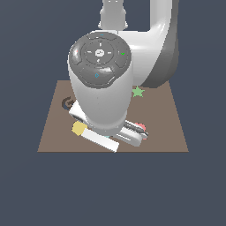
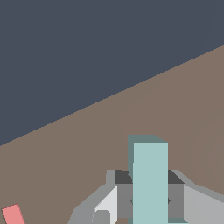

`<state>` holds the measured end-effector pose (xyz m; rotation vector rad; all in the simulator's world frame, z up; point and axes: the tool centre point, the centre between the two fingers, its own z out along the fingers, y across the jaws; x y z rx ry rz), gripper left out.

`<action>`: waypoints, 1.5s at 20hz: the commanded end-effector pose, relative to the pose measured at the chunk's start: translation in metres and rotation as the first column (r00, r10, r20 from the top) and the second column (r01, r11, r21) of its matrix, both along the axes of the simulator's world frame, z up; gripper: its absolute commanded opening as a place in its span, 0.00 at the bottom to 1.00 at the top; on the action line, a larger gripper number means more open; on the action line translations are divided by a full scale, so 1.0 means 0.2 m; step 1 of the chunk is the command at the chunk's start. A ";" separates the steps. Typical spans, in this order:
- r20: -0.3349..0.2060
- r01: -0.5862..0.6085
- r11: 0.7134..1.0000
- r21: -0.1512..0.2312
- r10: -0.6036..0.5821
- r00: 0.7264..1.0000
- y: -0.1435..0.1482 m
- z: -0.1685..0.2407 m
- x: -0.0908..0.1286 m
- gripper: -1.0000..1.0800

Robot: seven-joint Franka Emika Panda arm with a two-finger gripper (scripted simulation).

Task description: Insert a designated object into the corresponding slot on a board.

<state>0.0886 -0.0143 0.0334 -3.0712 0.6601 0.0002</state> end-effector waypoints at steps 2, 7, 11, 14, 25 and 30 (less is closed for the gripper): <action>0.000 -0.012 1.000 0.000 0.012 1.000 0.01 0.00 -0.01 0.00; 0.000 -0.067 0.998 0.000 0.067 0.998 0.03 0.00 -0.03 0.00; 0.000 -0.140 0.990 0.000 0.140 0.990 0.06 0.00 -0.06 0.00; 0.000 -0.212 0.977 0.000 0.212 0.977 0.08 0.01 -0.09 0.00; 0.001 -0.567 0.824 -0.001 0.567 0.824 0.17 0.02 -0.30 0.00; 0.001 -0.727 0.686 -0.001 0.727 0.686 0.19 0.02 -0.42 0.00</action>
